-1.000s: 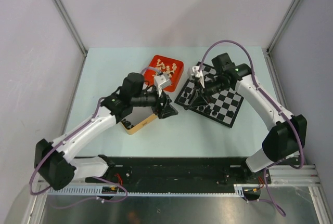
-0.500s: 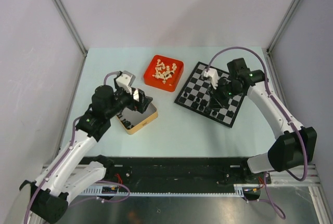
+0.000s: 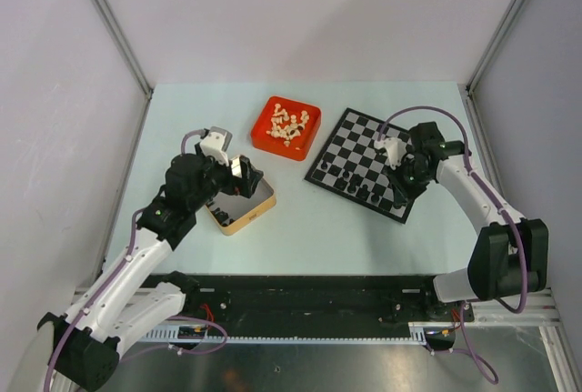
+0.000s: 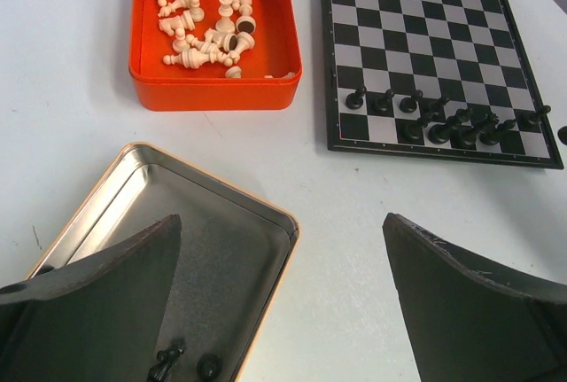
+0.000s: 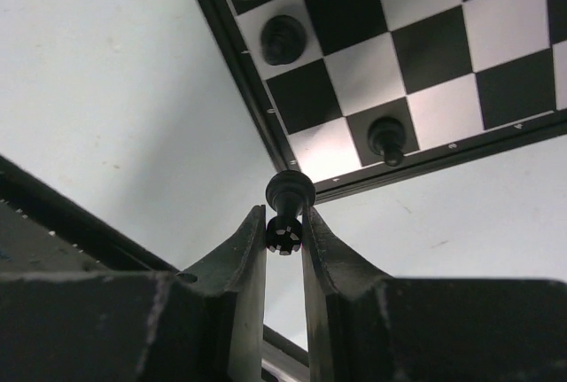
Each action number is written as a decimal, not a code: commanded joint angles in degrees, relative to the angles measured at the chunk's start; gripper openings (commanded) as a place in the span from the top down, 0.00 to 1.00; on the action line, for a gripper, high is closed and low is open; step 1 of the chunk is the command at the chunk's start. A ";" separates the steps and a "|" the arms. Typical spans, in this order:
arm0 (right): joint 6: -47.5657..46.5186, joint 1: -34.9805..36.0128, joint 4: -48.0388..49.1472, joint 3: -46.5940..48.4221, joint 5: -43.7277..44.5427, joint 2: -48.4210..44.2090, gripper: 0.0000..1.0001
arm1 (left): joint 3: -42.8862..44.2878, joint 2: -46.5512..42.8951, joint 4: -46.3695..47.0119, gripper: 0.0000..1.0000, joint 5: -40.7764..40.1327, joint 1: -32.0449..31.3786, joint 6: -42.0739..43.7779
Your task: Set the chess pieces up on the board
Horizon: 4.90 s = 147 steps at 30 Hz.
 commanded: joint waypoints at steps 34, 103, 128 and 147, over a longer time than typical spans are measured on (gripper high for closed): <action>3.38 0.26 8.03 -2.23 6.56 8.48 0.83 | -1.40 -1.14 1.86 0.00 -0.18 0.39 -1.88; 6.72 2.72 15.33 11.48 -34.93 5.23 0.29 | 15.48 38.32 -32.32 0.40 -18.81 5.48 -32.20; 7.07 0.26 15.24 11.48 -35.63 5.05 0.30 | 18.99 47.72 -31.89 0.75 -18.02 4.87 -27.90; 6.98 -0.71 15.15 11.48 -36.07 5.31 0.30 | 16.37 41.58 -31.53 0.58 -21.10 8.64 -25.17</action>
